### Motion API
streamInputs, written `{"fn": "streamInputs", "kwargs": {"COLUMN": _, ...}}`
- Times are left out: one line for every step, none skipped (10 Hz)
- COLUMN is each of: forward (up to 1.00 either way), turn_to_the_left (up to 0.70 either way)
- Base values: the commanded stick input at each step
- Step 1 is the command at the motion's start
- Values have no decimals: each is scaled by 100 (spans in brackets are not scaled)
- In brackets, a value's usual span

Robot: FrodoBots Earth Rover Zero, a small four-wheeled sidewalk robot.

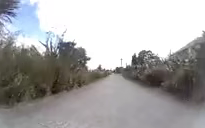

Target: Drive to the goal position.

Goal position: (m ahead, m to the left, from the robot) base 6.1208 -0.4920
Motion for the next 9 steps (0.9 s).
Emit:
{"fn": "streamInputs", "kwargs": {"forward": 85, "turn_to_the_left": 0}}
{"fn": "streamInputs", "kwargs": {"forward": 85, "turn_to_the_left": 0}}
{"fn": "streamInputs", "kwargs": {"forward": 85, "turn_to_the_left": 0}}
{"fn": "streamInputs", "kwargs": {"forward": 85, "turn_to_the_left": 0}}
{"fn": "streamInputs", "kwargs": {"forward": 85, "turn_to_the_left": 0}}
{"fn": "streamInputs", "kwargs": {"forward": 85, "turn_to_the_left": 0}}
{"fn": "streamInputs", "kwargs": {"forward": 85, "turn_to_the_left": 0}}
{"fn": "streamInputs", "kwargs": {"forward": 85, "turn_to_the_left": 0}}
{"fn": "streamInputs", "kwargs": {"forward": 85, "turn_to_the_left": 0}}
